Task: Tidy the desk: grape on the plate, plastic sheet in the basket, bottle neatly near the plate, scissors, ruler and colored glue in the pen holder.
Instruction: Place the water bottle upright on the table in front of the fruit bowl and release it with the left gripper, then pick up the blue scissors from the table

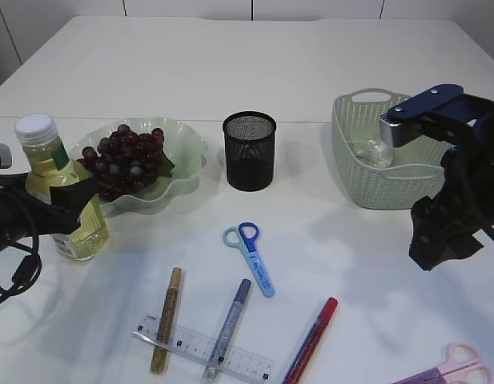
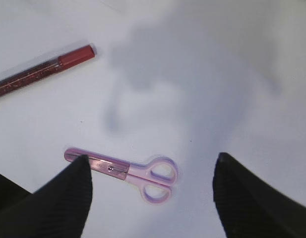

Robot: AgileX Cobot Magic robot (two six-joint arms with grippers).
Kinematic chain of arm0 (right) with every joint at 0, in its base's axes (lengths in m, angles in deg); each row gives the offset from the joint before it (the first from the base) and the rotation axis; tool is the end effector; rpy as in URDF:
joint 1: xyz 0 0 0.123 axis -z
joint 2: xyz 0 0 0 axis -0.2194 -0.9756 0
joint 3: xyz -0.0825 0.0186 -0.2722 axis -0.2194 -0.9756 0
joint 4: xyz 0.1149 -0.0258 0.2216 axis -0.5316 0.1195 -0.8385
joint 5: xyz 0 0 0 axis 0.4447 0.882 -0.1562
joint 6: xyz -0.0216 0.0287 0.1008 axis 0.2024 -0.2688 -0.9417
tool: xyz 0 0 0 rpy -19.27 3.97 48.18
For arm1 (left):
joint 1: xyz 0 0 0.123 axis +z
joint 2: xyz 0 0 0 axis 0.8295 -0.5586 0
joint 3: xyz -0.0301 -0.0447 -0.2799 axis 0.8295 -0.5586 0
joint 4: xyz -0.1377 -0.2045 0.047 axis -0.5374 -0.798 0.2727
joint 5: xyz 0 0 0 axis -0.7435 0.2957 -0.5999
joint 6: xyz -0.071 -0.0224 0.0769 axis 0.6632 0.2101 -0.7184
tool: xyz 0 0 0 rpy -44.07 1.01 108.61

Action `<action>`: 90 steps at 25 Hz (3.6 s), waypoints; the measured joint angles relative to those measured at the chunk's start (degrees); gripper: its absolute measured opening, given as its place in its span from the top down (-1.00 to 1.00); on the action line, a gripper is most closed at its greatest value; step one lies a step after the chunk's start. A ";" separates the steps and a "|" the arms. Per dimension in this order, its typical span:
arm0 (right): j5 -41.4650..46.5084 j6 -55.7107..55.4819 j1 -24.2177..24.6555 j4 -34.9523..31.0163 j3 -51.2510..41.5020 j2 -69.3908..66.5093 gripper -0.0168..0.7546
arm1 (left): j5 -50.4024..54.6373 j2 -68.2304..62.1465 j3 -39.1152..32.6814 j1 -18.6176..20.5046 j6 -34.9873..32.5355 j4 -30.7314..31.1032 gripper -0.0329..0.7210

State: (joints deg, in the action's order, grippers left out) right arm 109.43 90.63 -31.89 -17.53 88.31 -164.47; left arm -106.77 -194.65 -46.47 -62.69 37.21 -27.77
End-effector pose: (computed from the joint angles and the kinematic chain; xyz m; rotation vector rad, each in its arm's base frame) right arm 0.2564 0.0909 0.2415 -0.8942 2.8136 0.0273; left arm 0.2989 -0.0528 0.1150 0.2183 1.8146 -0.2390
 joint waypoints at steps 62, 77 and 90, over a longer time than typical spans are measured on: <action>5.37 -2.58 0.00 -3.60 0.00 0.00 -0.56 | 41.35 46.00 -0.23 0.00 6.09 -2.91 -0.42; 9.52 -7.36 0.00 -16.95 0.00 0.00 -0.56 | 78.54 64.36 4.75 0.00 6.31 -7.87 -0.38; 4.35 -8.44 0.00 -21.61 0.00 0.00 -0.56 | 99.58 64.98 17.69 0.00 6.45 -10.80 -0.21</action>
State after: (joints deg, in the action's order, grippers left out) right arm 113.78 82.19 -31.89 -39.14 88.31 -164.47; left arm -7.19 -129.67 -28.78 -62.69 43.66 -38.57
